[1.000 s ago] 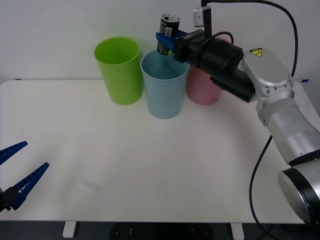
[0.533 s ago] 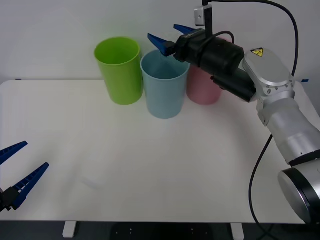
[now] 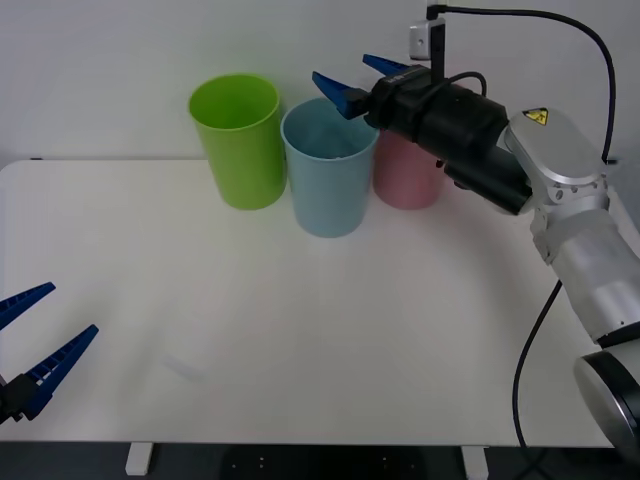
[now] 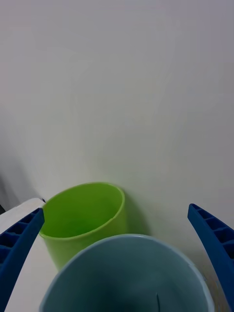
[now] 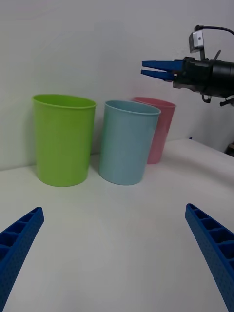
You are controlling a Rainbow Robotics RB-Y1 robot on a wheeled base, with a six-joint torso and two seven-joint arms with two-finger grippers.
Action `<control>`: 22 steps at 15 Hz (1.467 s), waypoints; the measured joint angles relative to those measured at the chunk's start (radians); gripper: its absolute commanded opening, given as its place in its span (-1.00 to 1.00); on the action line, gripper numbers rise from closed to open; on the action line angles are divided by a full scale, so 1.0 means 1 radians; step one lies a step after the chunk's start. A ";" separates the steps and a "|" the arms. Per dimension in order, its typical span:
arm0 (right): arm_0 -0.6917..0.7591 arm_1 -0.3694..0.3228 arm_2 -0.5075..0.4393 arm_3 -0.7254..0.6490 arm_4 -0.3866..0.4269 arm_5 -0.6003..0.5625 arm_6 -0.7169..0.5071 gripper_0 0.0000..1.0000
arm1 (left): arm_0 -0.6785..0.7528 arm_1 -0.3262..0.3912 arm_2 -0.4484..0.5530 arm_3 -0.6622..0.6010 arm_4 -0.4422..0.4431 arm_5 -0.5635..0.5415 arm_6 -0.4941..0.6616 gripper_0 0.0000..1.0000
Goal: Grasp the object on the table and drop it into the matching bin: aluminum can to the light blue bin, PET bottle to the pink bin.
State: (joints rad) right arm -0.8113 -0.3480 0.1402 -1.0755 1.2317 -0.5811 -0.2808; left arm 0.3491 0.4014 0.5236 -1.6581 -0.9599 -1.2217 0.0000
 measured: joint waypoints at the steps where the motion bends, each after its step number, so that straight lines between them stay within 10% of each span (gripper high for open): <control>1: 0.023 -0.011 0.001 -0.029 -0.001 0.000 0.001 1.00 | 0.000 0.000 0.000 0.000 0.000 0.000 0.000 1.00; 22: 0.745 -0.294 -0.129 -0.582 -0.218 -0.100 0.276 1.00 | 0.000 0.000 0.000 0.000 0.000 0.000 0.000 1.00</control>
State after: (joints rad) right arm -0.0661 -0.6417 0.0110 -1.6573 1.0141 -0.6811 -0.0051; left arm 0.3491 0.4014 0.5236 -1.6581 -0.9599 -1.2217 0.0000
